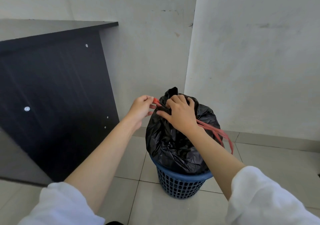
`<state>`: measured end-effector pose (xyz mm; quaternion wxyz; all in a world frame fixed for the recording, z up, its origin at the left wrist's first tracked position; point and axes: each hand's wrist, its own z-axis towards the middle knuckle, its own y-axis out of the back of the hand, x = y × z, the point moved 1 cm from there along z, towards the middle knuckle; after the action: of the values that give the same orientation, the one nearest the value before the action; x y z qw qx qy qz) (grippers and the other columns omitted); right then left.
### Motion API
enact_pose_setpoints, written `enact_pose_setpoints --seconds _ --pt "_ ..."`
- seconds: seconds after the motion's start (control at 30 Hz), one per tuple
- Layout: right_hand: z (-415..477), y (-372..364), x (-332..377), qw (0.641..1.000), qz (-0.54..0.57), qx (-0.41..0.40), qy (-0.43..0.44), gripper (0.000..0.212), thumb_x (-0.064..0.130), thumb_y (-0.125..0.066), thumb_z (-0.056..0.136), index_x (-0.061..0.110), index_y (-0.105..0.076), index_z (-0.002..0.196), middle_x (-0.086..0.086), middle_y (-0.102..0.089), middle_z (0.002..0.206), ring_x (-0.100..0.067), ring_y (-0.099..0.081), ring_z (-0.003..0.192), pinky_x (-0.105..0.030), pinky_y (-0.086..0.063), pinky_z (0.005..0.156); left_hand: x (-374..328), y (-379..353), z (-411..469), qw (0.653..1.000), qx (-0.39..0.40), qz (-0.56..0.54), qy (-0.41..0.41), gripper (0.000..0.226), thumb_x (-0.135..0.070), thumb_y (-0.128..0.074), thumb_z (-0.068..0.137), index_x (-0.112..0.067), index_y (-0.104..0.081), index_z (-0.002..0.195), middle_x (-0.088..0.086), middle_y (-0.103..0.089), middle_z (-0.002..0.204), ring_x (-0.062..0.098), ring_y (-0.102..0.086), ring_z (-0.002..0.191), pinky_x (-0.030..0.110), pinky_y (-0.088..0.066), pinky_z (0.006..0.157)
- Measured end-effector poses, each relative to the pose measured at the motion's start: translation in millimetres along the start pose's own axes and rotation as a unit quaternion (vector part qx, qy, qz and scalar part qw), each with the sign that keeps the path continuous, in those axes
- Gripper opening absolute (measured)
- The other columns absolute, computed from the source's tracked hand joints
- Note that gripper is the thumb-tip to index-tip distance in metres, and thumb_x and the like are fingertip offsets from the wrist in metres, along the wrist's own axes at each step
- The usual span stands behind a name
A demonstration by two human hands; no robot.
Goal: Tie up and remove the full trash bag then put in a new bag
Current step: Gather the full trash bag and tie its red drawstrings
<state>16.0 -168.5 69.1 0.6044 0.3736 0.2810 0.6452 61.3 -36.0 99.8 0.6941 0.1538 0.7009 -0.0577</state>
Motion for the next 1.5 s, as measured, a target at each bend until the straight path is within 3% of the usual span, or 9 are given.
enact_pose_setpoints --seconds 0.3,0.43,0.6,0.7,0.83,0.93,1.03,1.17,1.5 --pt "-4 13 -36 0.995 -0.098 -0.01 -0.001 0.04 0.026 -0.086 0.054 0.012 -0.066 0.087 -0.008 -0.064 0.097 -0.03 -0.057 0.101 -0.052 -0.044 0.091 -8 6 16 0.915 0.015 -0.378 0.142 0.039 -0.023 -0.039 0.101 -0.016 -0.038 0.063 -0.002 -0.043 0.051 0.012 -0.048 0.06 0.028 -0.048 0.066" --pt "-8 18 -61 0.995 -0.096 -0.018 0.005 0.04 0.02 -0.086 0.055 0.015 -0.066 0.09 -0.007 -0.063 0.095 -0.028 -0.053 0.099 -0.052 -0.042 0.093 -10 37 34 0.893 -0.023 -0.428 0.141 0.04 -0.024 -0.034 0.103 -0.015 -0.035 0.063 -0.007 -0.027 0.031 0.004 -0.025 0.026 0.014 -0.027 0.031" --pt "-13 19 -73 0.999 0.008 0.037 0.001 0.03 0.022 -0.078 0.072 0.008 -0.065 0.095 -0.012 -0.053 0.114 -0.03 -0.04 0.107 -0.048 -0.046 0.086 9 55 42 0.933 -0.112 -0.315 0.136 0.032 -0.022 -0.041 0.101 -0.009 -0.047 0.074 -0.003 -0.036 0.043 0.004 -0.028 0.027 0.015 -0.028 0.031" --pt "-12 20 -74 0.992 0.093 0.086 -0.015 0.024 0.021 -0.065 0.087 0.008 -0.056 0.105 -0.008 -0.05 0.118 -0.03 -0.047 0.108 -0.042 -0.046 0.085 14 41 34 0.984 -0.141 -0.006 0.105 0.026 -0.021 -0.048 0.098 -0.008 -0.052 0.121 0.008 -0.054 0.097 0.017 -0.058 0.079 0.028 -0.052 0.072" --pt "-6 19 -70 0.99 0.114 0.076 -0.034 0.025 0.023 -0.064 0.088 0.006 -0.054 0.103 -0.008 -0.053 0.109 -0.027 -0.049 0.105 -0.039 -0.044 0.082 11 10 17 0.871 -0.195 0.392 -0.221 0.045 -0.038 -0.041 0.097 -0.018 -0.045 0.137 0.005 -0.034 0.147 0.027 -0.024 0.14 0.047 -0.02 0.112" --pt "-5 17 -64 0.989 0.126 0.065 -0.033 0.025 0.022 -0.066 0.087 0.005 -0.055 0.101 -0.009 -0.054 0.106 -0.027 -0.05 0.102 -0.039 -0.044 0.081 11 -24 8 0.8 -0.011 0.489 -0.348 0.066 -0.058 -0.023 0.093 -0.021 -0.03 0.147 -0.002 -0.029 0.154 0.021 -0.014 0.146 0.048 -0.006 0.117" --pt "-7 19 -64 0.99 0.132 0.054 -0.019 0.025 0.021 -0.068 0.085 0.005 -0.057 0.1 -0.008 -0.055 0.106 -0.026 -0.051 0.102 -0.039 -0.045 0.082 20 -31 9 0.77 0.051 0.542 -0.332 0.049 -0.052 -0.029 0.097 -0.019 -0.05 0.127 -0.004 -0.056 0.12 0.019 -0.042 0.127 0.039 -0.026 0.108" --pt "-9 25 -69 0.992 0.107 0.062 0.03 0.026 0.024 -0.07 0.084 0.006 -0.06 0.1 -0.008 -0.057 0.108 -0.028 -0.052 0.102 -0.041 -0.046 0.082 16 -21 15 0.839 0.118 0.448 -0.285 0.043 -0.043 -0.035 0.099 -0.009 -0.052 0.08 -0.007 -0.047 0.064 0.019 -0.052 0.067 0.035 -0.039 0.064" --pt "-11 30 -69 0.989 0.115 0.089 0.01 0.04 0.041 -0.058 0.092 0.01 -0.056 0.117 -0.005 -0.058 0.115 -0.023 -0.054 0.107 -0.031 -0.041 0.077 4 10 42 0.839 0.086 0.461 -0.276 0.035 -0.04 -0.043 0.097 -0.025 -0.049 0.066 -0.005 -0.049 0.065 0.013 -0.043 0.058 0.031 -0.031 0.056"
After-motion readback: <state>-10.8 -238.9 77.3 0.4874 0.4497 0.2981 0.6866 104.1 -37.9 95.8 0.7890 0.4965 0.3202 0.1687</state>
